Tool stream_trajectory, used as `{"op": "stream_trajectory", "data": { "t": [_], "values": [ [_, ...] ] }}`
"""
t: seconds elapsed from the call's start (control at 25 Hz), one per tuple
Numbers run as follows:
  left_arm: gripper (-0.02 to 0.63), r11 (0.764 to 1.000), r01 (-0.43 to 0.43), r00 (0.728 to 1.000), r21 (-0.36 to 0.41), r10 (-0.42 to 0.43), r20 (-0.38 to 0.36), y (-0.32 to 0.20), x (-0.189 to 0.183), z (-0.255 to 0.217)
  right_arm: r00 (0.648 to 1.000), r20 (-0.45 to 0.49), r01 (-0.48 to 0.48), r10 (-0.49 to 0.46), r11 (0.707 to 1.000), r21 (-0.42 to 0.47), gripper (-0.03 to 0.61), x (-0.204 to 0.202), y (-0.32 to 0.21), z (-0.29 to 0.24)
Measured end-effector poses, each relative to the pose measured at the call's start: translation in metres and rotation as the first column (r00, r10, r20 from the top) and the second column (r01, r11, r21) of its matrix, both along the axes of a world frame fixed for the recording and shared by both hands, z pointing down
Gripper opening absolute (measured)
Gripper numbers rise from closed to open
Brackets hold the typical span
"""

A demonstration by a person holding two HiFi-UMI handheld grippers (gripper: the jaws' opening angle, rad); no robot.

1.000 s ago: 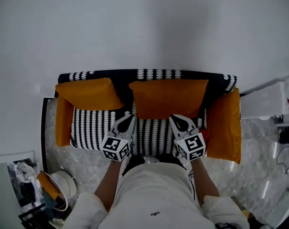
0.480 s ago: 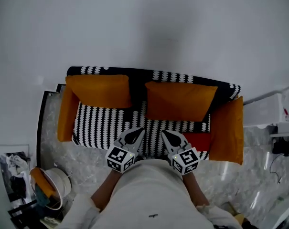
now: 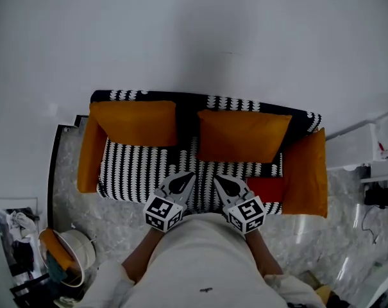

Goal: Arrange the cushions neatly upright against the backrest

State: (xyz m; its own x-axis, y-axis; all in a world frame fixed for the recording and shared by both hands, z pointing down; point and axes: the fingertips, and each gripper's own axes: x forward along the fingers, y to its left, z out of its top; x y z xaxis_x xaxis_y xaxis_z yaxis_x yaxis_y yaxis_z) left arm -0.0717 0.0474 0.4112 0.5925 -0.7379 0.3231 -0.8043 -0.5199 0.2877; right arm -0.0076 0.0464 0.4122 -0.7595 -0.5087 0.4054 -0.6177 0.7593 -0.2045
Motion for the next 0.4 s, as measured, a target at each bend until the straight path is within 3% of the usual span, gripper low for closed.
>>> {"op": "stream_trajectory", "data": {
  "t": [0.4],
  "values": [
    [0.012, 1.0, -0.008, 1.0, 0.005, 0.008, -0.007, -0.0004, 0.0115, -0.0029, 1.0, -0.019, -0.007, 0.008, 1.0, 0.007, 0.008, 0.0097, -0.0029, -0.002]
  ]
}}
